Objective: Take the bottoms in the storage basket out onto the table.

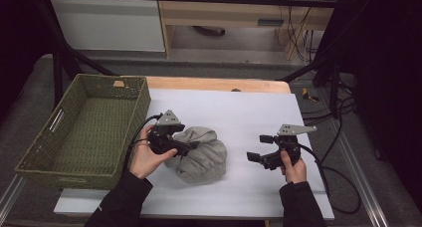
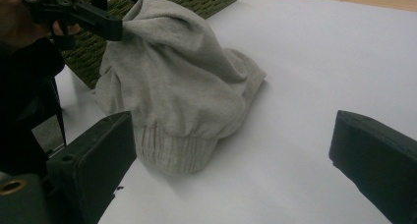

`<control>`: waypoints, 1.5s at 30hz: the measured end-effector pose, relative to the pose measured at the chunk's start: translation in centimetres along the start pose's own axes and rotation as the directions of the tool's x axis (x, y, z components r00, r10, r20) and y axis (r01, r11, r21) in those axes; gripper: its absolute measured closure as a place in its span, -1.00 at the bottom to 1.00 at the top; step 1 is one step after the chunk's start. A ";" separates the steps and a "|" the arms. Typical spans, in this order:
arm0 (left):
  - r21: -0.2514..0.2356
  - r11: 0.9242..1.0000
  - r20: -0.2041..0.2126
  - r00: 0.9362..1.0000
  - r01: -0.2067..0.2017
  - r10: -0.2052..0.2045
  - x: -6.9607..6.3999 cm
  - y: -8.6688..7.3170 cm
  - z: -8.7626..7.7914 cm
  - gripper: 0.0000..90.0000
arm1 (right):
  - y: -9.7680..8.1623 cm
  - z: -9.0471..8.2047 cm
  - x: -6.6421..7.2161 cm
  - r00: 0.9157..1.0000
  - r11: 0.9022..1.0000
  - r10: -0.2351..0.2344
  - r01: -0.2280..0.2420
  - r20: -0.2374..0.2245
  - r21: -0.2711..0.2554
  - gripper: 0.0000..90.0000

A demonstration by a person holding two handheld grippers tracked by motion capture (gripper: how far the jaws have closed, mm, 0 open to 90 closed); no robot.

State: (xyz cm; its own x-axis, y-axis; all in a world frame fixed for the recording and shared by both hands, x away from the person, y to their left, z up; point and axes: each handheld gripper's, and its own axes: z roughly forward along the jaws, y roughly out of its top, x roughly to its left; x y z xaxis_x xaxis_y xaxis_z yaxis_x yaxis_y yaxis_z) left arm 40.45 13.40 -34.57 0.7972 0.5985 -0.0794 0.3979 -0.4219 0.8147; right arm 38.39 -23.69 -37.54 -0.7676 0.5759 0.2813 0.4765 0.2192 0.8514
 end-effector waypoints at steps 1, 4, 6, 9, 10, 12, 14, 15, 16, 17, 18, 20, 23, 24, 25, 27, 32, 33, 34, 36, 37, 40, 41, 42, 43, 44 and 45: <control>-0.003 1.000 -0.007 1.000 0.000 0.000 -0.1 0.1 -0.1 -0.62 | 0.0 0.0 0.0 1.000 1.000 0.001 -0.001 0.000 -0.001 -0.91; -0.007 1.000 -0.030 1.000 -0.009 0.009 -0.3 0.2 -0.4 -0.72 | 0.0 0.0 0.0 1.000 1.000 0.002 -0.002 -0.001 0.000 -0.91; -0.001 1.000 -0.041 0.999 -0.017 0.017 -0.5 0.3 -0.7 -0.79 | 0.0 0.0 0.0 1.000 1.000 0.002 -0.002 -0.002 0.000 -0.91; -0.002 1.000 -0.046 0.999 -0.022 0.022 -0.7 0.5 -1.0 -0.82 | 0.0 0.0 0.0 1.000 1.000 0.001 -0.001 0.000 -0.001 -0.91; -0.001 1.000 -0.042 0.999 -0.022 0.021 -0.7 0.5 -1.1 -0.83 | 0.0 0.0 0.0 1.000 1.000 0.000 0.000 -0.001 -0.001 -0.91; 0.000 1.000 -0.050 0.998 -0.022 0.022 -0.9 0.6 -1.4 -0.86 | 0.0 -0.1 0.0 1.000 1.000 0.001 -0.001 -0.001 -0.003 -0.91; 0.000 0.999 -0.071 0.997 -0.039 0.038 -1.0 0.6 -1.7 -0.86 | 0.0 -0.1 0.0 1.000 1.000 0.000 0.000 -0.002 -0.003 -0.91; 0.001 0.999 -0.074 0.996 -0.043 0.043 -1.0 0.6 -1.9 -0.86 | 0.0 -0.1 0.0 1.000 1.000 -0.001 0.001 -0.002 -0.003 -0.91; 0.001 0.999 -0.076 0.996 -0.044 0.044 -1.1 0.6 -2.1 -0.87 | 0.0 -0.1 0.0 1.000 1.000 -0.001 0.001 -0.003 -0.003 -0.91; -0.002 0.999 -0.075 0.996 -0.045 0.045 -1.1 0.6 -2.2 -0.87 | 0.0 -0.1 0.0 1.000 1.000 -0.001 0.001 -0.001 -0.002 -0.91; -0.006 0.999 -0.069 0.997 -0.043 0.042 -1.1 0.6 -2.5 -0.86 | 0.0 -0.1 0.0 1.000 1.000 -0.001 0.001 0.000 -0.003 -0.91; -0.008 0.999 -0.063 0.997 -0.042 0.041 -1.1 0.6 -2.8 -0.86 | 0.0 0.0 0.0 1.000 1.000 0.001 -0.001 -0.002 -0.001 -0.91; -0.007 0.999 -0.065 0.997 -0.044 0.044 -1.0 0.5 -3.3 -0.85 | 0.0 0.0 0.0 1.000 1.000 0.000 0.000 -0.003 0.000 -0.91; -0.009 0.999 -0.067 0.997 -0.042 0.041 -1.0 0.5 -3.4 -0.86 | 0.0 0.0 0.0 1.000 1.000 0.000 0.000 -0.002 0.000 -0.91; -0.009 0.999 -0.068 0.997 -0.042 0.041 -1.0 0.4 -3.6 -0.86 | 0.0 0.0 0.0 1.000 1.000 0.002 -0.002 -0.002 -0.001 -0.91; -0.009 0.999 -0.067 0.997 -0.037 0.037 -0.9 0.4 -3.8 -0.85 | 0.0 0.0 0.0 1.000 1.000 0.002 -0.002 -0.002 0.000 -0.91; -0.018 0.999 -0.072 0.997 -0.031 0.030 -0.7 0.1 -4.6 -0.85 | 0.0 0.0 0.0 1.000 1.000 0.001 -0.001 -0.003 -0.001 -0.91; -0.018 0.999 -0.073 0.997 -0.030 0.029 -0.6 0.1 -4.7 -0.85 | 0.0 0.0 0.0 1.000 1.000 0.001 -0.001 -0.004 -0.001 -0.91; -0.017 0.999 -0.074 0.997 -0.031 0.029 -0.6 0.0 -4.8 -0.85 | 0.0 0.0 0.0 1.000 1.000 0.002 -0.002 -0.003 -0.001 -0.91; -0.016 0.999 -0.079 0.996 -0.030 0.029 -0.4 -0.1 -5.1 -0.85 | 0.0 -0.1 0.0 1.000 1.000 0.001 -0.002 -0.003 -0.001 -0.91; -0.019 0.999 -0.082 0.996 -0.030 0.028 -0.4 -0.1 -5.2 -0.85 | 0.0 -0.1 0.0 1.000 1.000 0.002 -0.002 -0.003 -0.001 -0.91; -0.026 0.999 -0.090 0.996 -0.029 0.027 -0.2 -0.3 -5.7 -0.85 | 0.0 -0.1 0.0 1.000 1.000 0.001 -0.001 -0.003 -0.001 -0.91; -0.029 0.999 -0.090 0.996 -0.026 0.024 -0.1 -0.4 -5.8 -0.85 | 0.0 -0.1 0.0 1.000 1.000 0.002 -0.002 -0.003 -0.001 -0.91; -0.033 0.999 -0.091 0.996 -0.022 0.019 0.0 -0.4 -6.0 -0.85 | 0.0 -0.1 0.0 1.000 1.000 0.002 -0.002 -0.003 -0.001 -0.91; -0.035 0.999 -0.096 0.995 -0.020 0.017 0.1 -0.5 -6.1 -0.85 | 0.0 -0.1 0.0 1.000 1.000 0.001 -0.001 -0.002 -0.001 -0.91; -0.033 0.999 -0.098 0.995 -0.019 0.015 0.2 -0.6 -6.3 -0.85 | 0.0 0.0 0.0 1.000 1.000 0.002 -0.002 -0.003 0.000 -0.91; -0.033 0.999 -0.103 0.995 -0.017 0.014 0.3 -0.7 -6.4 -0.85 | 0.0 0.0 0.0 1.000 1.000 0.002 -0.002 -0.004 0.000 -0.91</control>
State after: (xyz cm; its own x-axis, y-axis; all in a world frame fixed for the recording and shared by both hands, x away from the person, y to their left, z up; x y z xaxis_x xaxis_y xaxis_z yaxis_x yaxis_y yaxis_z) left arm 37.49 18.23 -31.46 0.7519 0.6593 -0.0086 0.3686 -0.4094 0.8346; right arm 38.36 -23.70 -37.50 -0.7682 0.5734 0.2846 0.4778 0.2177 0.8511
